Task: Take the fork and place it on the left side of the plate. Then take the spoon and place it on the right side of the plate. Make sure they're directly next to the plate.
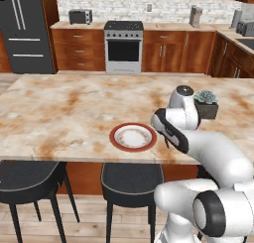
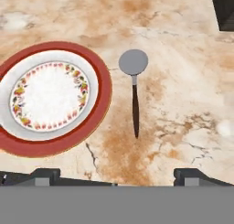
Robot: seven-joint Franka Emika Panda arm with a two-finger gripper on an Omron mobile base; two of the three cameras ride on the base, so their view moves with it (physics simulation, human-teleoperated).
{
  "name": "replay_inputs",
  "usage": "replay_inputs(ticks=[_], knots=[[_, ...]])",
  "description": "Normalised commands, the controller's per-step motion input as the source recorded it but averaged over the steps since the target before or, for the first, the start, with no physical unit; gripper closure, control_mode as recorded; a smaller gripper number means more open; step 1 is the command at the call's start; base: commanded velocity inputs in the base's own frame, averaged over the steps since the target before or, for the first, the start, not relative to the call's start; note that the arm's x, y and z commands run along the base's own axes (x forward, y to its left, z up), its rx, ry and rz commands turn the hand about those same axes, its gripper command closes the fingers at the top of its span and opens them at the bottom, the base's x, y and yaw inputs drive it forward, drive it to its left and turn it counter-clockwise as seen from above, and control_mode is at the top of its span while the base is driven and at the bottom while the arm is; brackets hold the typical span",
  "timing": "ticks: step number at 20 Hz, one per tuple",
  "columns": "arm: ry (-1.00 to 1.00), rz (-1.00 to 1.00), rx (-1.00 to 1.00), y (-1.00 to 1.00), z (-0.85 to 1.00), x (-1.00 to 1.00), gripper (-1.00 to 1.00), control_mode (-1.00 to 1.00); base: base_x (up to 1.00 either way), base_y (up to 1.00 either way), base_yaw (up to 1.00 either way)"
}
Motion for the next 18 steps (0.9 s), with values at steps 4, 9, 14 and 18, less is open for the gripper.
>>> replay_inputs(ticks=[4,9,14,18], knots=[[-0.14,0.03,-0.02,0.39,0.84,-0.80,-1.00,-1.00,0.00,0.00,0.00],[-0.16,0.04,-0.02,0.32,0.73,-0.80,-1.00,-1.00,0.00,0.00,0.00],[-0.28,0.04,-0.05,0.06,0.52,-0.94,-1.00,-1.00,0.00,0.00,0.00],[-0.26,0.00,-0.04,0.00,0.20,-0.74,-1.00,-1.00,0.00,0.00,0.00]])
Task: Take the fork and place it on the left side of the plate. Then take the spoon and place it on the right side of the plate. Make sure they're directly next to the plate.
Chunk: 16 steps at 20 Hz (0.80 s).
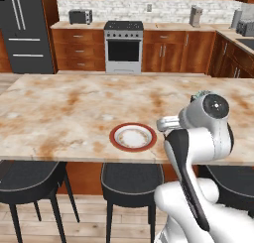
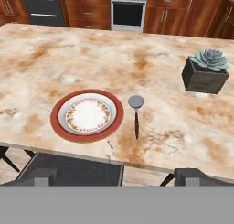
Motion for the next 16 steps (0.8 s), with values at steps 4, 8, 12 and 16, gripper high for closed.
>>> replay_inputs(ticks=[4,8,12,16], knots=[[-0.24,-0.01,-0.04,0.00,0.01,-0.57,-1.00,-1.00,0.00,0.00,0.00],[-0.17,0.00,-0.01,0.00,0.00,-0.34,-1.00,-1.00,0.00,0.00,0.00],[0.00,0.00,0.00,0.00,0.00,-0.06,-1.00,1.00,-0.05,0.07,0.00],[0.00,0.00,0.00,0.00,0.00,0.00,-1.00,1.00,0.00,0.67,0.00]])
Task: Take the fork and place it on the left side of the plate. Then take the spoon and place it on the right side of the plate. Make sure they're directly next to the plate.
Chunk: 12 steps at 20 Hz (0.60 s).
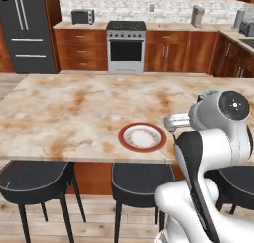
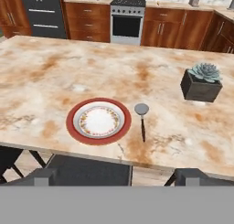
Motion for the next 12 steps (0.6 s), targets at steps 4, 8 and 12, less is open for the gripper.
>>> replay_inputs(ticks=[4,8,12], knots=[[0.00,0.00,0.00,0.00,0.00,0.00,-1.00,1.00,0.00,0.98,-0.02],[0.00,0.00,0.00,0.00,0.00,0.00,-1.00,1.00,0.09,1.00,-0.06],[0.00,0.00,0.00,0.00,0.00,0.00,-1.00,1.00,0.26,1.00,-0.08]])
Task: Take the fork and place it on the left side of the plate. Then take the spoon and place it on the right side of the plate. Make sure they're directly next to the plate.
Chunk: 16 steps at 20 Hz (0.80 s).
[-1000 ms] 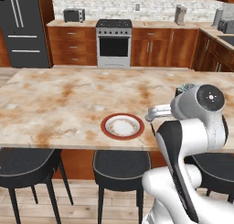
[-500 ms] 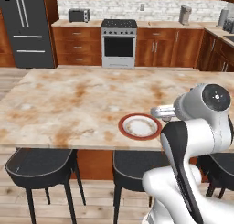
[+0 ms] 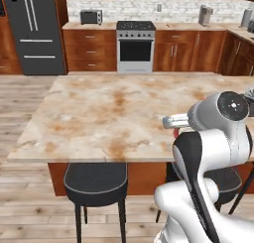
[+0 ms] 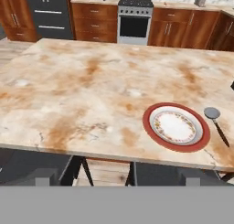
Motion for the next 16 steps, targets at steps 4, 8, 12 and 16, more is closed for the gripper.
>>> replay_inputs(ticks=[4,8,12,16], knots=[[0.00,0.00,0.00,0.00,0.00,0.00,-1.00,1.00,0.35,1.00,-0.09],[0.00,0.00,0.00,0.00,0.00,0.00,-1.00,1.00,0.53,1.00,-0.10],[0.00,0.00,0.00,0.00,0.00,0.00,-1.00,1.00,0.64,1.00,-0.13],[0.00,0.00,0.00,0.00,0.00,0.00,-1.00,1.00,0.67,1.00,-0.16]])
